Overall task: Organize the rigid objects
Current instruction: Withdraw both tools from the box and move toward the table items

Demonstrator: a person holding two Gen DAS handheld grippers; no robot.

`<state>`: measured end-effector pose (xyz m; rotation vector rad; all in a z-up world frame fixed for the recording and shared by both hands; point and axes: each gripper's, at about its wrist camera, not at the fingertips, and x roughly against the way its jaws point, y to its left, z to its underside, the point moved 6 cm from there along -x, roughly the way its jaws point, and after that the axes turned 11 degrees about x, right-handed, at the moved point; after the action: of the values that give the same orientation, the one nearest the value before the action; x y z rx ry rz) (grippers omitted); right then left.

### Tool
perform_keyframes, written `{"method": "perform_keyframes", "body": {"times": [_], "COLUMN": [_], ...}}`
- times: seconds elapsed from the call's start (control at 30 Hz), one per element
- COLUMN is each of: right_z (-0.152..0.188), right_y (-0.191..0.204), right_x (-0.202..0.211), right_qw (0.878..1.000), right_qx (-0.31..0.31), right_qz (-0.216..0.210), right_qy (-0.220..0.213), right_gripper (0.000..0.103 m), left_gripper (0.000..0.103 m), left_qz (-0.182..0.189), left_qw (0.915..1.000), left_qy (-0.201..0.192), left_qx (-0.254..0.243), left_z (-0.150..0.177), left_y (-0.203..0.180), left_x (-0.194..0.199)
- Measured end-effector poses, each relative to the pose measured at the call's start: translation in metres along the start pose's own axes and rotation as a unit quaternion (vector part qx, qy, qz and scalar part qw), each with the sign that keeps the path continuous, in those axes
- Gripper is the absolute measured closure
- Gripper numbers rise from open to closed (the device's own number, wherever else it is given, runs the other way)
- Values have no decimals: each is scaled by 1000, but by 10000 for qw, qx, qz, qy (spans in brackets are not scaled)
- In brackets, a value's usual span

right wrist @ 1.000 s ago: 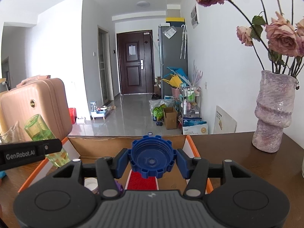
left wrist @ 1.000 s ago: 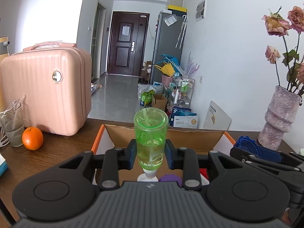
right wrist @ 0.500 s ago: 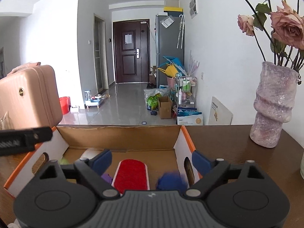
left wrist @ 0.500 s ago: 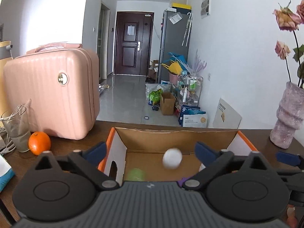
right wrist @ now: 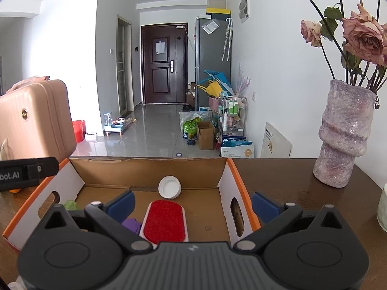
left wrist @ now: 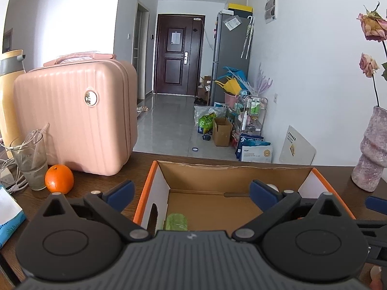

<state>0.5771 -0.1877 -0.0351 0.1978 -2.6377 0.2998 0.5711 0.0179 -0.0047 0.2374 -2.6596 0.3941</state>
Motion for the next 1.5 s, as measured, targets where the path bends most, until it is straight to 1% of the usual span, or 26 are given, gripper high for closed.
{"method": "perform_keyframes", "body": {"times": [0.4, 0.7, 0.9, 1.03, 1.5], "right_z": [-3, 8, 17, 24, 61], "right_y": [4, 1, -3, -7, -7], "right_x": [22, 49, 70, 82, 114], "right_qw": [9997, 9992, 9987, 9983, 9986], "right_qx": [116, 160, 52, -10, 30], "right_qz": [33, 32, -26, -39, -28], "right_qy": [-197, -354, -515, -586, -521], "right_gripper": [0, 0, 0, 0, 0], "left_gripper": [0, 0, 0, 0, 0], "left_qz": [-13, 35, 56, 105, 179], "left_qw": [9999, 9997, 9993, 9990, 9989], "left_qy": [-136, -189, -169, -220, -114], "left_qx": [-60, -168, -339, -361, -421], "left_z": [1, 9, 22, 30, 62], "left_y": [3, 7, 7, 9, 12], "left_x": [19, 42, 56, 69, 100]}}
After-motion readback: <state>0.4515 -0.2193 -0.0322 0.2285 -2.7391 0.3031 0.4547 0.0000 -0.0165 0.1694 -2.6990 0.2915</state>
